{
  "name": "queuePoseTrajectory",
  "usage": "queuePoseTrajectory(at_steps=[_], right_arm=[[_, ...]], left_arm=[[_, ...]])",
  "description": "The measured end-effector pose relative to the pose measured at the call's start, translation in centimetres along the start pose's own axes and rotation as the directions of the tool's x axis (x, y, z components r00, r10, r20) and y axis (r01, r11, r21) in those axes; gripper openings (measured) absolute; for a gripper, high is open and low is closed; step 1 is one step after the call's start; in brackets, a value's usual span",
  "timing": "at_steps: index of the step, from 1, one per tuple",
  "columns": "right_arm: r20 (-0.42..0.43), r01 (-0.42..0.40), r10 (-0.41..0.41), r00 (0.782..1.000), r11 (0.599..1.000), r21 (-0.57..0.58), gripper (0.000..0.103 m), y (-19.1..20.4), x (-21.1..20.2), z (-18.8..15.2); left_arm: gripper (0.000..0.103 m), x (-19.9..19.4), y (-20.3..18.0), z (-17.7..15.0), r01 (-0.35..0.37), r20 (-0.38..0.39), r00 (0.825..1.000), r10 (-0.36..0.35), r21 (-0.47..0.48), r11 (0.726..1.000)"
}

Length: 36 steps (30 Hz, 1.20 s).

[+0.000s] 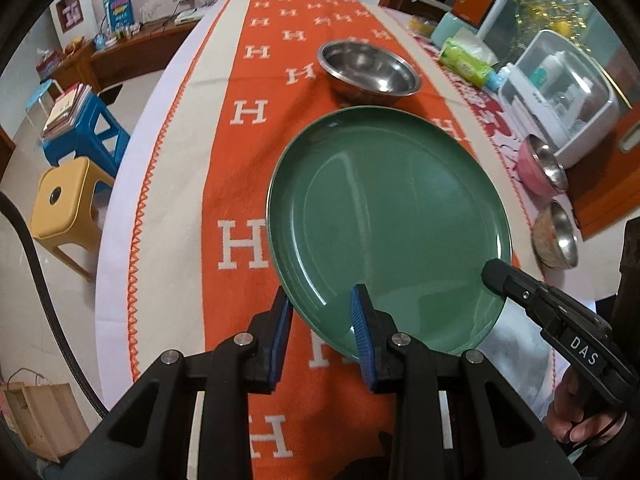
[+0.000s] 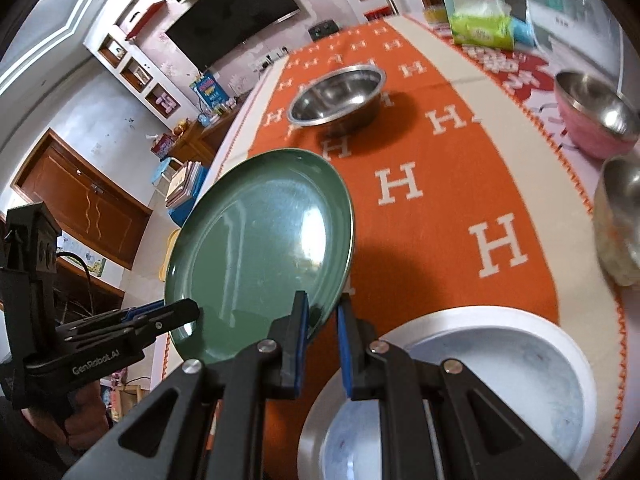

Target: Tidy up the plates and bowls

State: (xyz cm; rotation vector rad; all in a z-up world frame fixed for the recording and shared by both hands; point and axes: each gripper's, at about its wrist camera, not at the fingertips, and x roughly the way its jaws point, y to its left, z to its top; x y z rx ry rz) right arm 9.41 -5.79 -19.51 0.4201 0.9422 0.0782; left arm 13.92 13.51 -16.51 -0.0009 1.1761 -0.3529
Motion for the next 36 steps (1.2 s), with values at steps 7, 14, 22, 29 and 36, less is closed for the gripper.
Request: queuePoseTrajectory(at_steps=[7,14,22,29,36], right_arm=[[0.081,0.017,-0.014,0.997,0.999,-0.037,0.013,1.0,-3.8,-1.3],[0.159,0.024,-0.020,0.987,0.999,-0.026,0.013,1.2,-7.9,-4.0],[0.210,0.049,-0.046,0.977,0.999,-0.013,0.014,0.7,-11.5,-7.6],[0.220,0.106,-0.103,0.970,0.994,-0.002,0.014,0.1,-13.6,-10.3],[0.209,0.159,-0.161,0.964,0.987,0.029,0.014,-1.2,-14.8,-12.3]], left_arm=[[0.028,-3.2,-1.2,-1.9,0.029,0.065,0.997,-0.031,0.030,0.999],[0.028,-5.9,-3.1,-4.9,0.069,0.111,0.991,-0.077,0.071,0.995],[0.028,-7.5,-5.2,-8.3,0.112,0.121,0.985,-0.126,0.115,0.987],[0.028,-7.8,-7.3,-10.5,0.144,0.094,0.983,-0.160,0.162,0.976],[0.028,-6.7,-9.4,-11.6,0.165,0.042,0.983,-0.178,0.207,0.964]])
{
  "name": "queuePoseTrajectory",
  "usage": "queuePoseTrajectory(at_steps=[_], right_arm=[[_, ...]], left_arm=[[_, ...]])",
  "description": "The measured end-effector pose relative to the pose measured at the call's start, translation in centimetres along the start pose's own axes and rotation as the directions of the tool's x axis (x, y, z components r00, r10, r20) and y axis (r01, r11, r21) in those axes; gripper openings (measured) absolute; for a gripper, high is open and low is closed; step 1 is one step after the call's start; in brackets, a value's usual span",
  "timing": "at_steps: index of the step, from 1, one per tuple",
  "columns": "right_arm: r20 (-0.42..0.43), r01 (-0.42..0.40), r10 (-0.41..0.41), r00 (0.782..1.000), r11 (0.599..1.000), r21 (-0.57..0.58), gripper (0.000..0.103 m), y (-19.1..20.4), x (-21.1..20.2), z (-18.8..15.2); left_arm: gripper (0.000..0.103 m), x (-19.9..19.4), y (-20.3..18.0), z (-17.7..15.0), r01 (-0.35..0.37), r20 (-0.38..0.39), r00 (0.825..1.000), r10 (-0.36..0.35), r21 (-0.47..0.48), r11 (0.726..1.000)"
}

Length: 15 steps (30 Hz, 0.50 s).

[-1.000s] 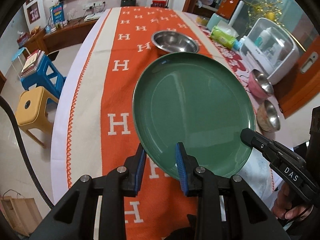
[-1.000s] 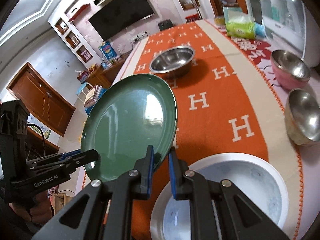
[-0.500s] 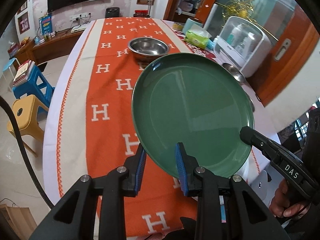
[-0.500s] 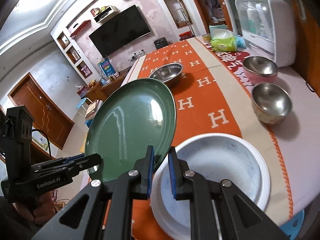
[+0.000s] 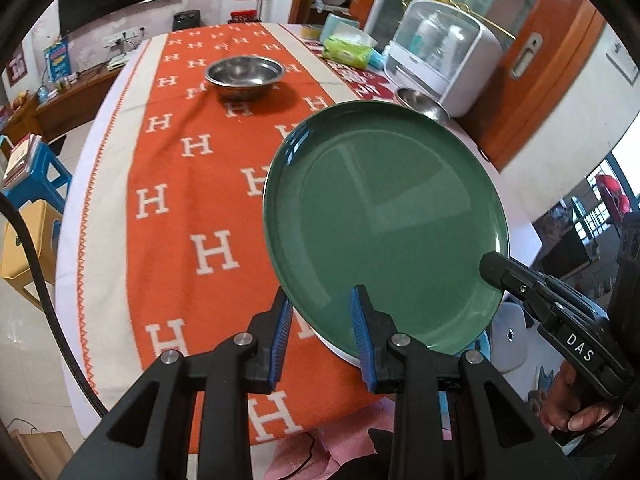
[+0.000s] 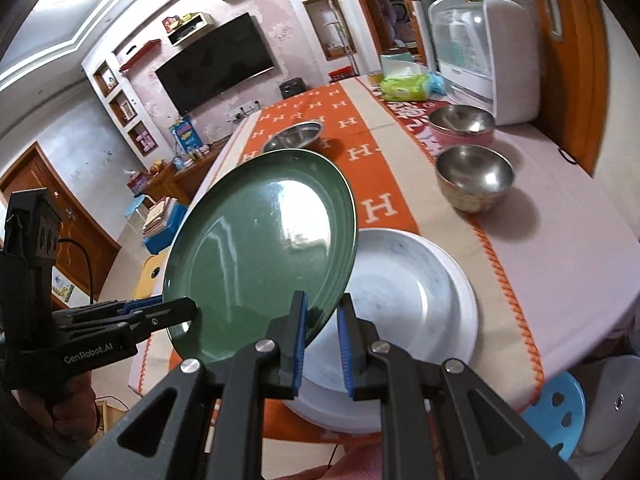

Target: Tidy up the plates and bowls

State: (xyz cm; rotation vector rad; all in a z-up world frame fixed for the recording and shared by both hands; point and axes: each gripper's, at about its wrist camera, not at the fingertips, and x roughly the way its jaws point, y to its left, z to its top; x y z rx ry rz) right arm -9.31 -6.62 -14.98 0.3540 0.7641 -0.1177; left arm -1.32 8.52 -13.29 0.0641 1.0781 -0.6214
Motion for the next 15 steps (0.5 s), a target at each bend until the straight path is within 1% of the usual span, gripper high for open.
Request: queuePoseTrajectory(at_steps=[5,11,15], right_arm=[[-0.028,0.026,-0.025,0.999,0.999,0.037,0.014,-1.5,0.0,-0.8],[-0.105,0.060,-0.052,0.993,0.995,0.080,0.015,-3.6,0.9,-1.8],[-0.145,0.078,-0.062,0.987,0.992,0.101,0.015,-5.0,1.7,-2.0]], left_arm=[[0.028,1.3,-1.5,-0.1,0.006,-0.040,0.999,-0.004,0.035,0.999],[0.028,3.7,-3.1,-0.3,0.008,-0.119,0.993,-0.001,0.058,0.998],[0.028,5.2,-3.8,-0.5,0.006,-0.156,0.988,0.005,0.069,0.998]])
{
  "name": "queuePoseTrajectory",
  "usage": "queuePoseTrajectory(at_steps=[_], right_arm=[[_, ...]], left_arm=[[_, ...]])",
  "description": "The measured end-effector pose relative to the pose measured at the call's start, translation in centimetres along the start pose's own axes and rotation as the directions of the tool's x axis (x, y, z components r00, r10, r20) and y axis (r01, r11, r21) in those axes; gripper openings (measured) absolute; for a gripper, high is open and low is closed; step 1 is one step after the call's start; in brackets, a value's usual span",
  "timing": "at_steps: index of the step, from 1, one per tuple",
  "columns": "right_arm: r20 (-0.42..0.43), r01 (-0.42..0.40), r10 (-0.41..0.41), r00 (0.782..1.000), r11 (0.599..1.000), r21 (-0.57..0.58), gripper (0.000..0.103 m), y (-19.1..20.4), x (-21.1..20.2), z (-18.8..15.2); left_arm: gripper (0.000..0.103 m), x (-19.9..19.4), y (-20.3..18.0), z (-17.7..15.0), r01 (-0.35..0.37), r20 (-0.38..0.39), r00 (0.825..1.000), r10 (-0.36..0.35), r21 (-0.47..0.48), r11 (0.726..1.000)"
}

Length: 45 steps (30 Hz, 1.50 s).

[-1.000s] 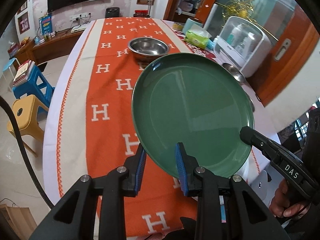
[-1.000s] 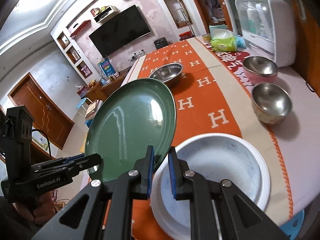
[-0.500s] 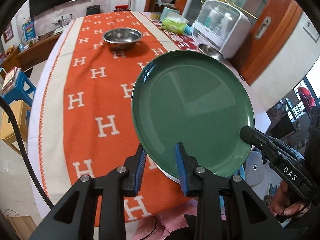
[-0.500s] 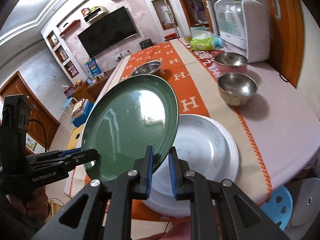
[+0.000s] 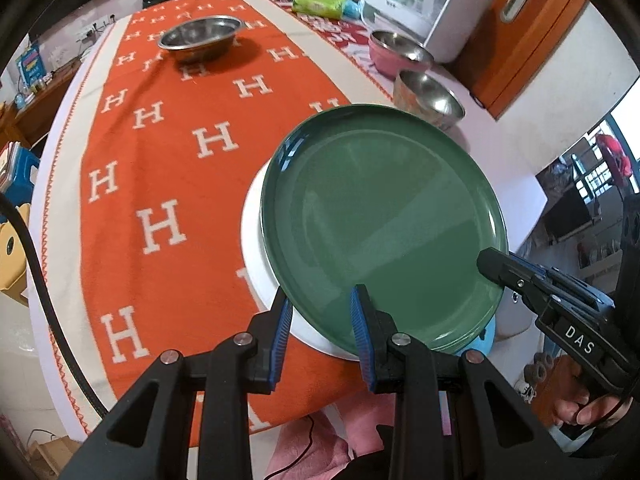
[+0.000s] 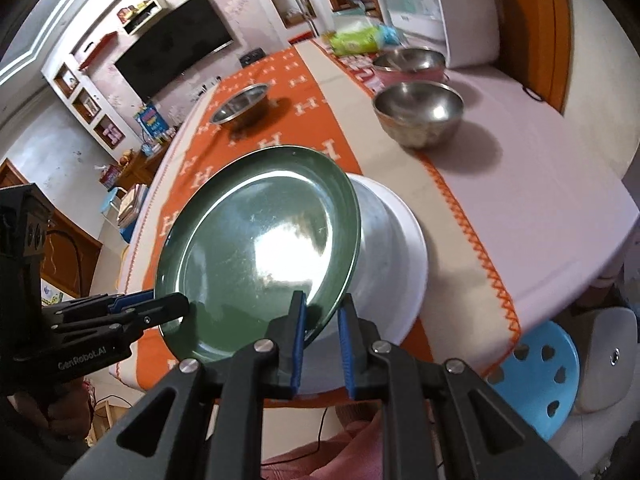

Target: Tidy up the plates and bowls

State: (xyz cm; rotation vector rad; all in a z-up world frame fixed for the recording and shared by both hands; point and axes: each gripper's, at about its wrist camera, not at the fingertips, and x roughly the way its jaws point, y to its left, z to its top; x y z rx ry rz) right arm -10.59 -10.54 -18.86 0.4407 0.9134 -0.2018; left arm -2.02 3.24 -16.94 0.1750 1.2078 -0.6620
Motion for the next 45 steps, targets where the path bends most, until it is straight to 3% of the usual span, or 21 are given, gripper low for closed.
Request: queuePoseTrajectory(at_steps=[7,21,35,45], right_arm=[[-0.074,0.010,-0.010,0.997,1.000,0.004,0.016,-1.3,1.7,0.7],[-0.162,-0.002,0.000,0.987,1.000,-0.011,0.017,-2.1,4.0,2.2],[-0.185,0.027,-0.034,0.982,0.999,-0.044,0.022,-1.5,4.4,2.8],[-0.169,0.071,-0.073,0.983,0.997,-0.022,0.025,-1.4,3.9,3.4]], left_arm=[[0.028,2.4,-0.3,1.0,-0.002,-0.065,0.998,0.000,-0.030,1.000],[0.029,4.7,0.0,2.2,-0.023,-0.122,0.993,0.013,-0.085,0.996],[0.029,5.4,0.0,2.7,-0.041,-0.141,0.990,0.030,-0.071,0.997],[0.033,4.3,1.1,3.1,-0.032,-0.108,0.994,0.025,-0.064,0.997]])
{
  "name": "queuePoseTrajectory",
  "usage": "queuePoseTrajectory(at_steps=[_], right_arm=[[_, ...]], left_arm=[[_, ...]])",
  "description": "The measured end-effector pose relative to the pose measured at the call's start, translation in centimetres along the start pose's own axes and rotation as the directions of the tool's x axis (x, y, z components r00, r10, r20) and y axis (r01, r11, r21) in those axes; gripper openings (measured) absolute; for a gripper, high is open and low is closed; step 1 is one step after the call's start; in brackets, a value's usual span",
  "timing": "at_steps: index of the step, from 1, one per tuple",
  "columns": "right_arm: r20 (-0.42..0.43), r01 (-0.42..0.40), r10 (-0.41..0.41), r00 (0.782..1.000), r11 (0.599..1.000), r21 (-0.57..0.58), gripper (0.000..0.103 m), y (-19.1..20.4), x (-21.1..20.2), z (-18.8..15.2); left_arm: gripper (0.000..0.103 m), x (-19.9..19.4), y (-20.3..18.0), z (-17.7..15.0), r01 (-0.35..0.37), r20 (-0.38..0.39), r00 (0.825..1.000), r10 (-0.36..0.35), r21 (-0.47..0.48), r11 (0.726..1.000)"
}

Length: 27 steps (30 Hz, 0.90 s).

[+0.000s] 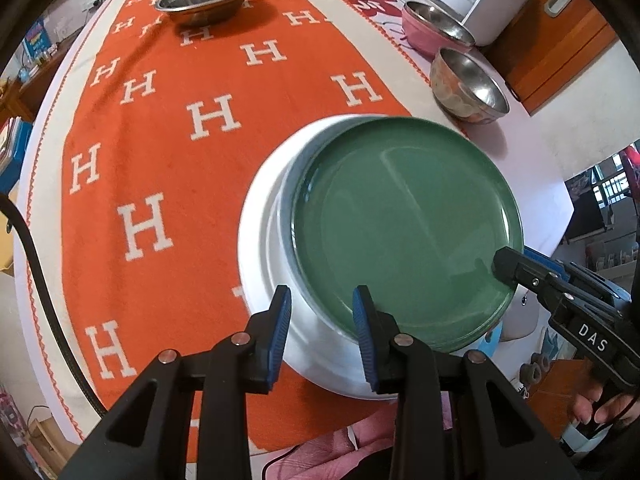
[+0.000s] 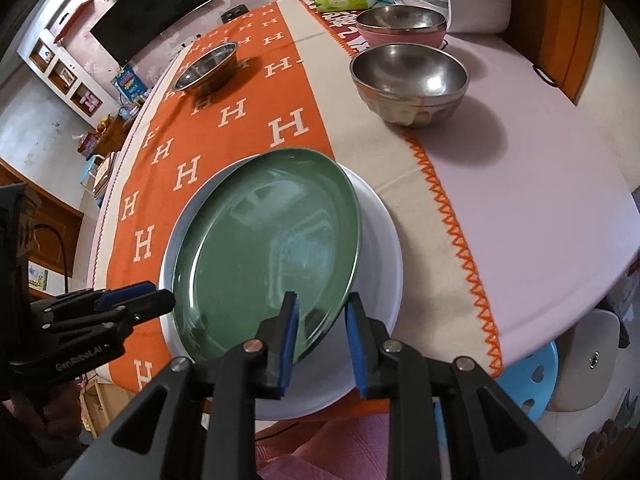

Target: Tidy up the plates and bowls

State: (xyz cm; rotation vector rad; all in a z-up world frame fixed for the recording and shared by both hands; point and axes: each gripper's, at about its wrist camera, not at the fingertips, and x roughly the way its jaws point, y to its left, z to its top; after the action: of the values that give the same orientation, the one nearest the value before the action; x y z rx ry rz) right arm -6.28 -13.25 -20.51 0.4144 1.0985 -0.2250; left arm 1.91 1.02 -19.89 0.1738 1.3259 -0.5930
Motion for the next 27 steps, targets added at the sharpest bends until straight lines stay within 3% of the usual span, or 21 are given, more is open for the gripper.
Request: queuePoseTrajectory(at_steps=[3,8,18,27], right_arm=[[0.009,0.011,-0.012,1.000,1.000,0.018,0.029,0.1,-0.4,0.3],[0.062,0.028,-0.030,0.998,0.999,0.036,0.044,0.3,-1.3,1.3],[0.154,0.034,-0.044,0.987,0.997,0.066,0.052,1.2,-2.5,5.3],[0.183,0.011,-0.006,0.983,1.000,-0.024,0.055,4.6,-2.6,11.1]], left_arm=[[0.035,-1.0,0.6,0.2,-0.011,0.027,1.000,0.011,0.004,1.000],[0.041,-2.6,2.4,0.8,-0.024,0.067,0.997,0.023,0.006,1.000],[0.055,-5.3,6.5,2.5,-0.102,0.095,0.990,0.100,0.016,0.995],[0.068,-8.3,9.5,6.6,-0.140,0.095,0.986,0.140,-0.011,0.990]])
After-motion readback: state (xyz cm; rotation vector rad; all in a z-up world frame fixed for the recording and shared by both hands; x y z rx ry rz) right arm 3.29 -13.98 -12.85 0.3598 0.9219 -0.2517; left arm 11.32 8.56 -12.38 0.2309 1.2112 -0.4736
